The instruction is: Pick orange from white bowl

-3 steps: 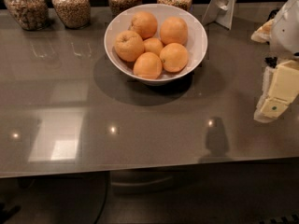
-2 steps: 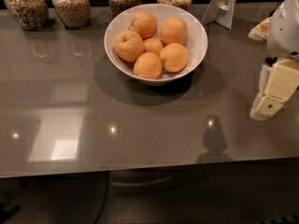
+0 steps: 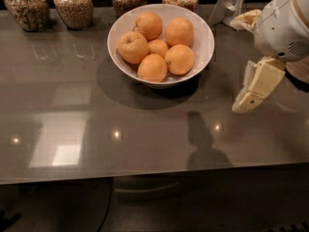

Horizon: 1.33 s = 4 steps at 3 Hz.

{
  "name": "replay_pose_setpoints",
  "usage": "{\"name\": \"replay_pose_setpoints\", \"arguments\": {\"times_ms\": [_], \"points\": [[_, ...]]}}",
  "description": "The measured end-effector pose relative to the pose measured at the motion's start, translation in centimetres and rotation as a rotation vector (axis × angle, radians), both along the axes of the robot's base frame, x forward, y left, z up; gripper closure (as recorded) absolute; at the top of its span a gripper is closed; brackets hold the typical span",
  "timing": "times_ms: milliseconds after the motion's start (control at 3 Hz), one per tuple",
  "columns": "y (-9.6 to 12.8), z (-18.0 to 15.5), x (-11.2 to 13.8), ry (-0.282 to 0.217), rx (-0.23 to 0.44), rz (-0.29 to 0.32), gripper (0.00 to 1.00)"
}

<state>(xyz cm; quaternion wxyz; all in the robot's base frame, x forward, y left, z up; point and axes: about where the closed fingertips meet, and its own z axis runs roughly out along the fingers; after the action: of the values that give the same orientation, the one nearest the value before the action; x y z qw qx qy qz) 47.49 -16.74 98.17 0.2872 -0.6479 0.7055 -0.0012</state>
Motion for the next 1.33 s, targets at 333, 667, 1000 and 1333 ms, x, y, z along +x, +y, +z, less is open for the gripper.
{"name": "replay_pose_setpoints", "arguments": {"times_ms": [333, 667, 1000, 1333], "points": [[3.8, 1.0, 2.2, -0.078, 0.149, 0.112, 0.00], [3.8, 1.0, 2.2, -0.079, 0.149, 0.112, 0.00], [4.6, 1.0, 3.7, -0.126, 0.131, 0.156, 0.00], [6.4, 1.2, 6.9, -0.202, 0.127, 0.224, 0.00]]}}
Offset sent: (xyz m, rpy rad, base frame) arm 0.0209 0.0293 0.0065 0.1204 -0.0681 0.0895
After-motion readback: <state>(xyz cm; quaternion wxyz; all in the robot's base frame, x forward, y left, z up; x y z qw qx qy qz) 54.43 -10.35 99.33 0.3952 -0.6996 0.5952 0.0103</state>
